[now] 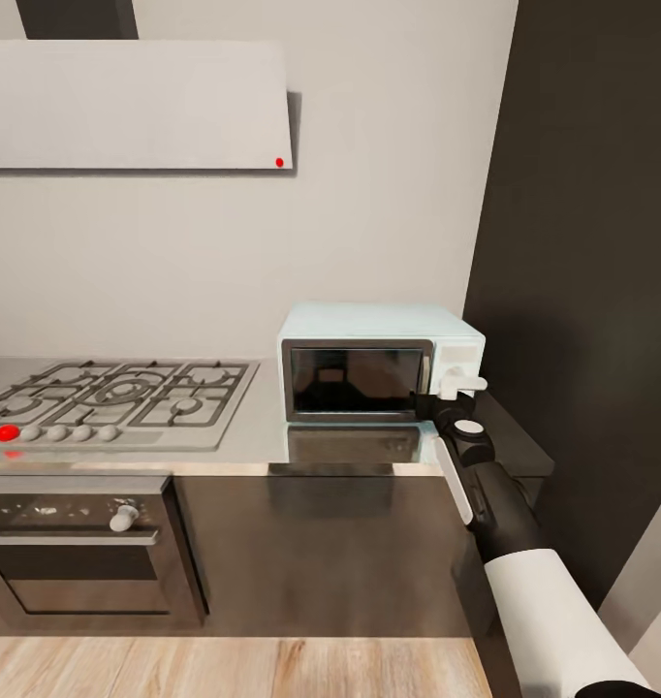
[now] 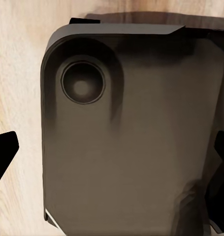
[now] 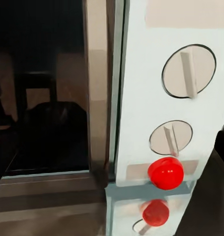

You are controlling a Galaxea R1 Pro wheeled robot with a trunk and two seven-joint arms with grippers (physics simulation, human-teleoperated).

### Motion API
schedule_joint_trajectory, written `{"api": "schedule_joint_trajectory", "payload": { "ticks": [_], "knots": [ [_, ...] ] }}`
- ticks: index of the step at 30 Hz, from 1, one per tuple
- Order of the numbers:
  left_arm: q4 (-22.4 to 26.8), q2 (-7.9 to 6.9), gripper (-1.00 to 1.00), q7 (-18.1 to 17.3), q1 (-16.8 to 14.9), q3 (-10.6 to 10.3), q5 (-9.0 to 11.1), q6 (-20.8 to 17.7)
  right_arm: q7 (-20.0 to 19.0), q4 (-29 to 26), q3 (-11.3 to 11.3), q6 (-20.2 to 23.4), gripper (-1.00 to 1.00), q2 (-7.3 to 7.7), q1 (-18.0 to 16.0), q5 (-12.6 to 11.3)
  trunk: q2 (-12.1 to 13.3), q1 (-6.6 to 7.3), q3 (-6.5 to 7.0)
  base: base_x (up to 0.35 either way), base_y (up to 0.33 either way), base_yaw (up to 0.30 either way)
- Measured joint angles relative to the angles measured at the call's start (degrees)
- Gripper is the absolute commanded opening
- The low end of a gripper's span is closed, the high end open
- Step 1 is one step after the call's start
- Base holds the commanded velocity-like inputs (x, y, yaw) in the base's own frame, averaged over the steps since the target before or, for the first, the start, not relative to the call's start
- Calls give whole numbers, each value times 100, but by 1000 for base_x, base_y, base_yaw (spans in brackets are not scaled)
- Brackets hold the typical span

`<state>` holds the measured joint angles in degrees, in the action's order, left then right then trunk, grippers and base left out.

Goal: In the kitchen, take the popcorn bag from the countertop, put it into the microwave, and heat it until the popcorn is cooked so the cooked popcorn ends up inside the bag.

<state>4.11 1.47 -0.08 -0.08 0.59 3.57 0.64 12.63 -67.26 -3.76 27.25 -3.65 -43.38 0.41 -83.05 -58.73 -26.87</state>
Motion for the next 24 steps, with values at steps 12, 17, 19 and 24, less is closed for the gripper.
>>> {"api": "schedule_joint_trajectory", "payload": {
  "ticks": [12,17,19,24],
  "knots": [
    [0,-1,100,0,0,1,1,0,4,17,-284,-9,100,-4,0,4,0,0,0,0,0,0],
    [-2,-7,100,0,0,0,0,0,3,17,-282,-9,100,3,0,19,0,0,0,0,0,0],
    [-6,-7,100,0,0,0,0,0,2,17,-281,-9,100,3,0,21,0,0,0,15,0,0],
    [-9,-15,100,0,0,0,1,0,9,18,-280,-10,100,3,0,27,0,1,0,88,0,0]
  ]
}}
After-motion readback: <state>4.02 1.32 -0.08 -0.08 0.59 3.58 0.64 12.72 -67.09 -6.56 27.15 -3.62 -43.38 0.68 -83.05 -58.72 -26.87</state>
